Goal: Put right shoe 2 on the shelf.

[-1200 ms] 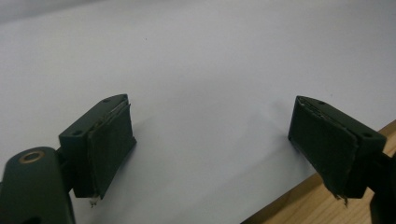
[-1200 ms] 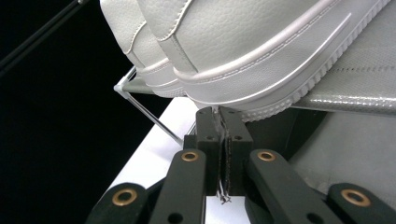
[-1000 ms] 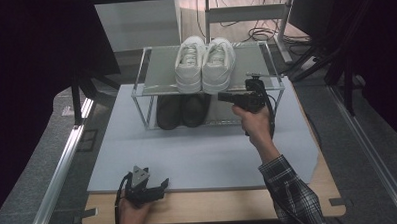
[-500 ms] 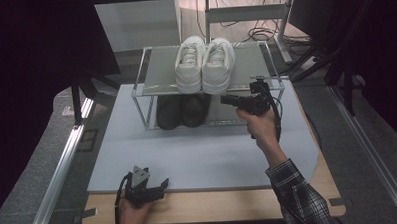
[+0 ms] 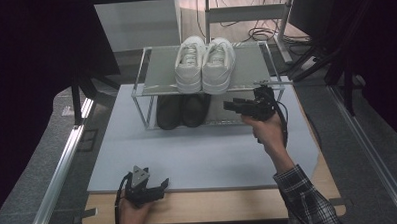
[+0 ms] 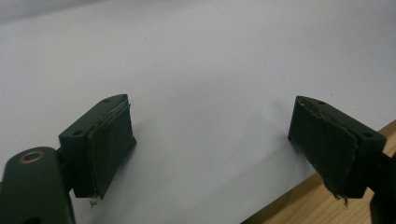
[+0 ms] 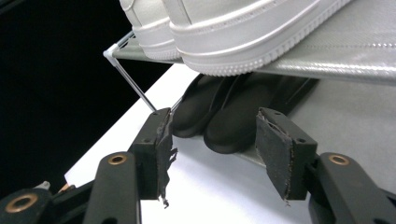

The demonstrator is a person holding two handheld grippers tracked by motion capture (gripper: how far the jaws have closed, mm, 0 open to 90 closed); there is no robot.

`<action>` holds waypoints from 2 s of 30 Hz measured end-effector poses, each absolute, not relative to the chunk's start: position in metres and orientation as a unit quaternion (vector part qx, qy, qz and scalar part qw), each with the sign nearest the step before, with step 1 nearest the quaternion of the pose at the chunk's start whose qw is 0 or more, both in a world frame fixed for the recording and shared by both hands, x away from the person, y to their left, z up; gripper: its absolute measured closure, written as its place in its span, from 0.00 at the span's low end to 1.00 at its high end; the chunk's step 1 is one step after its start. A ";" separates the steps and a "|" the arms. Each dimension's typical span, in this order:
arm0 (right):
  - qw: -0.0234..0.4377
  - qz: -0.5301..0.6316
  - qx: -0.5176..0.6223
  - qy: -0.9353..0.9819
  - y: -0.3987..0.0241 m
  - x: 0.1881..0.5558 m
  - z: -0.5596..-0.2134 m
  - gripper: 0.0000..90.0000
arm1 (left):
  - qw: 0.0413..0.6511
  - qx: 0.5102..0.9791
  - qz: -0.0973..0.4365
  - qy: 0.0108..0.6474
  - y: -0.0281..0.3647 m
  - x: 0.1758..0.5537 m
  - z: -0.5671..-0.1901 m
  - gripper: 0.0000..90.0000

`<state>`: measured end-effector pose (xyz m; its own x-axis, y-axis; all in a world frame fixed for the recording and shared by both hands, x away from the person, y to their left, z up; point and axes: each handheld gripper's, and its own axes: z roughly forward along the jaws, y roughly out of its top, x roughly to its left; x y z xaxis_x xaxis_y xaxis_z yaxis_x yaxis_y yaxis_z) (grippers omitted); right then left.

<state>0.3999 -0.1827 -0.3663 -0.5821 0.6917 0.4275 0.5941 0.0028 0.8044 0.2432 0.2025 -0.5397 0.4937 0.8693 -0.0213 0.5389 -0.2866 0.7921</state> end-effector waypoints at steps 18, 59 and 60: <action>0.058 0.532 0.445 0.718 -0.200 0.387 -0.373 0.43 | 0.386 0.773 0.214 0.456 0.202 0.243 -0.540 0.15; 0.118 0.469 0.408 0.775 -0.233 0.340 -0.402 0.16 | 0.385 0.774 0.215 0.455 0.203 0.243 -0.540 0.15; 0.120 0.467 0.406 0.776 -0.234 0.338 -0.403 0.16 | 0.385 0.774 0.215 0.455 0.203 0.243 -0.540 0.15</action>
